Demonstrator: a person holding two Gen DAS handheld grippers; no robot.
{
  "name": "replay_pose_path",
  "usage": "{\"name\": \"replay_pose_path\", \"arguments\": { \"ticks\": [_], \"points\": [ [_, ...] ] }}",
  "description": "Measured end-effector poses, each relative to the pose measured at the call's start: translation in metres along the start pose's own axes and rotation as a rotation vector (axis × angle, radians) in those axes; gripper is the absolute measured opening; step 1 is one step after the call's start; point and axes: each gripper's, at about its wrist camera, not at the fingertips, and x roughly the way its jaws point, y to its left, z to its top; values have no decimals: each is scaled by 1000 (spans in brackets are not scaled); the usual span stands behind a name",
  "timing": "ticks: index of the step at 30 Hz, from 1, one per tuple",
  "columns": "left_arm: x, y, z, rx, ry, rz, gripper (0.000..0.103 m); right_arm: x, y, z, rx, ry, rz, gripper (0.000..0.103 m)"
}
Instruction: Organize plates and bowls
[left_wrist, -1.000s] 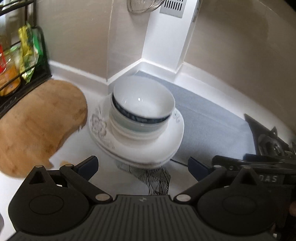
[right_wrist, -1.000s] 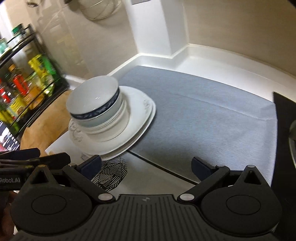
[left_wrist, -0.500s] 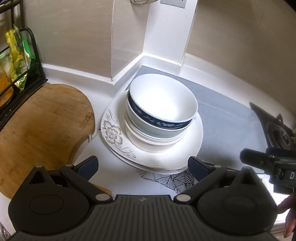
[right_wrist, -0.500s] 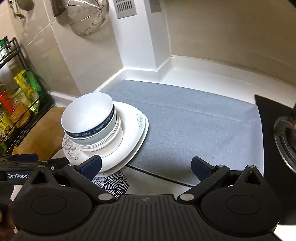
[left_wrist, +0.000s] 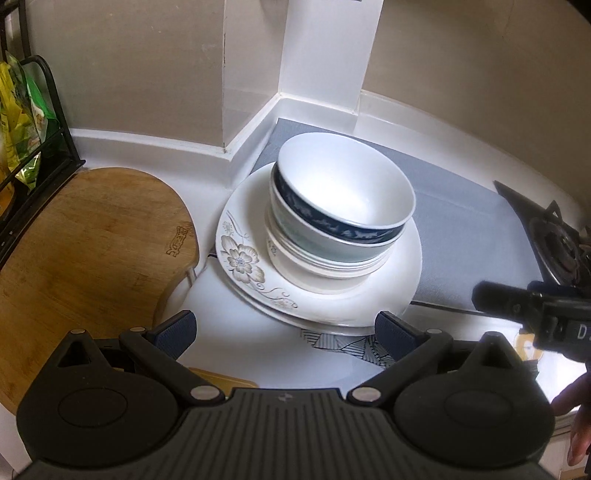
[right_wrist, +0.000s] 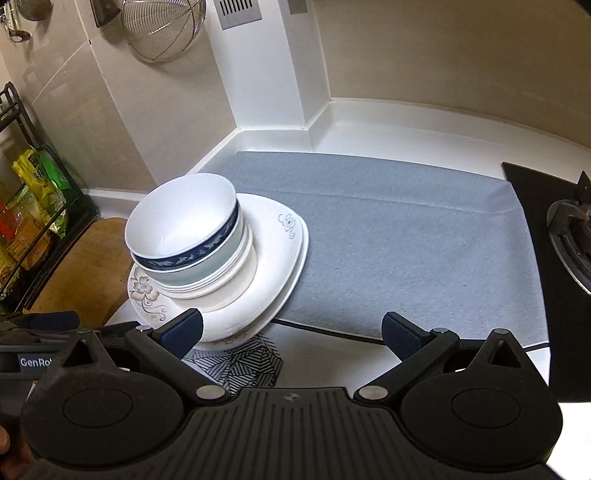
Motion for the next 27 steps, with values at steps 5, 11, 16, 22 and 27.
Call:
{"name": "replay_pose_path", "arguments": {
  "ticks": [5,11,16,22,27],
  "points": [
    [2,17,0,11,6,-8,103,7,17,4,5,5,-7,103],
    [6,34,0,-9,34,-35,103,20,41,5,2,39,-10,103],
    [11,37,2,-17,33,-58,103,24,51,9,-35,59,-34,103],
    [14,36,4,-15,36,-66,103,26,55,10,-42,67,-44,103],
    [14,35,5,-17,37,-67,103,26,56,11,-44,64,-52,103]
  ]
}}
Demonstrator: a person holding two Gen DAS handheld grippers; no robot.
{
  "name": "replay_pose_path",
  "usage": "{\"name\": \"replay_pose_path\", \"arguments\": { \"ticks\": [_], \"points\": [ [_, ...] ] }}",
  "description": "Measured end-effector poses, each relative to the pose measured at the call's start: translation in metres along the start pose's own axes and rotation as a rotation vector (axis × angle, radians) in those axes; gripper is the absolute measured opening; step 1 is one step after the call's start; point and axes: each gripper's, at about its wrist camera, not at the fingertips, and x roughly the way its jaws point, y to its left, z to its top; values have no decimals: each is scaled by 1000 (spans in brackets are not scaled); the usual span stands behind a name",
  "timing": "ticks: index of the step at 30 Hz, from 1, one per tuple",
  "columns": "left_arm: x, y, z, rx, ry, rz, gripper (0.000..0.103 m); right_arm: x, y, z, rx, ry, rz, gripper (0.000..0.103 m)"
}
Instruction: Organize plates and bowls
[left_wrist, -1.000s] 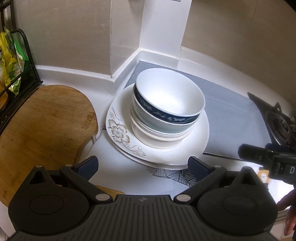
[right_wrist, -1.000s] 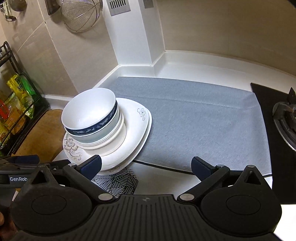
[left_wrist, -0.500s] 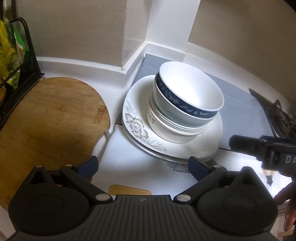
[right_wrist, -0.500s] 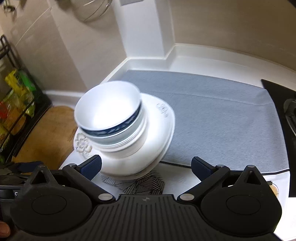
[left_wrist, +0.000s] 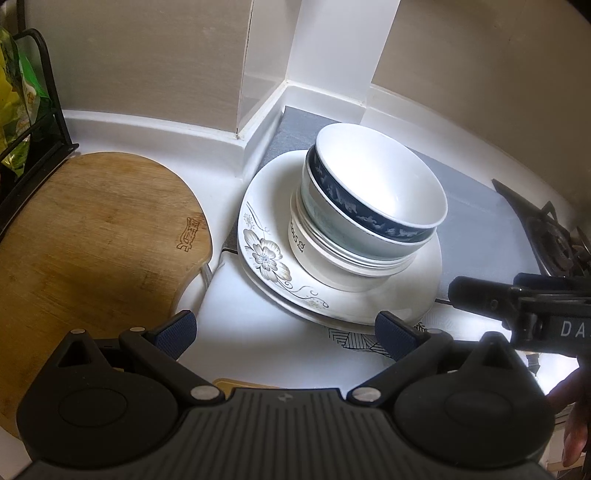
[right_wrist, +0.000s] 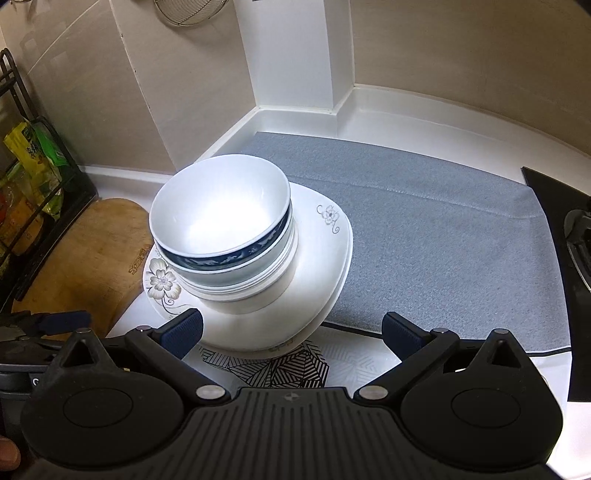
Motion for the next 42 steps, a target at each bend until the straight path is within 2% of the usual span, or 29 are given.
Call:
{"name": "replay_pose_path", "arguments": {
  "ticks": [42],
  "points": [
    [0,1,6,23,-12,22,103,1,-2,0,6,-7,25,103]
  ]
}}
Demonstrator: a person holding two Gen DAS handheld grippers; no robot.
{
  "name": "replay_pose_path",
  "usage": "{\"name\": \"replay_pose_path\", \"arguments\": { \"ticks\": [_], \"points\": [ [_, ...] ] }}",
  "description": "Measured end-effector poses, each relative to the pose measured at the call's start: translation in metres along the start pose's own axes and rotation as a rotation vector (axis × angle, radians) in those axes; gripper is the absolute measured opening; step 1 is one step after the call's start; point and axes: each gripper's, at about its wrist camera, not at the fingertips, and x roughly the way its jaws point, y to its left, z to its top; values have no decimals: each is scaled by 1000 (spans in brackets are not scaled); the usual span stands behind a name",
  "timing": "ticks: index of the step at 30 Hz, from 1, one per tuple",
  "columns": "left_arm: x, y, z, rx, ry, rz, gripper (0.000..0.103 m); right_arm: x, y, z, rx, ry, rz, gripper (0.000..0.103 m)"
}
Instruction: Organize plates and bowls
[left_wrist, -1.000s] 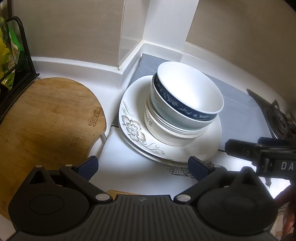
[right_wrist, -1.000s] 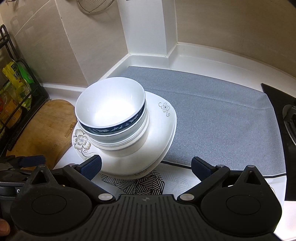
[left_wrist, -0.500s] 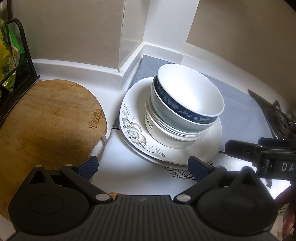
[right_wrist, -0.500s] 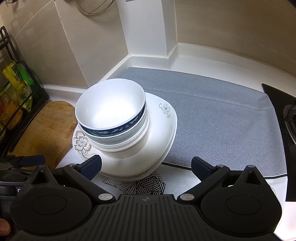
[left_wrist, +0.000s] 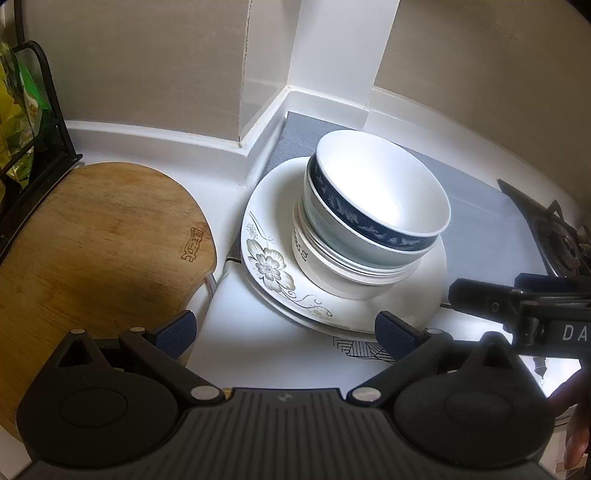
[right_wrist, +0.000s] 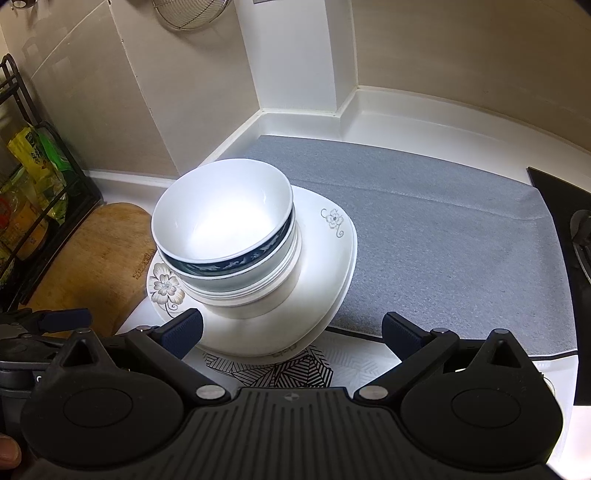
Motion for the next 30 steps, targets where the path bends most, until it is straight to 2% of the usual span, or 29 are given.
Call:
{"name": "replay_pose_path", "arguments": {
  "ticks": [18,30],
  "points": [
    [0,-3,8,12,-6,11,103,1,-2,3,3,-4,26,103],
    [-2,-15,12,-3,-25,41,103,4,-12,10,-14,-13,81,103]
  ]
}}
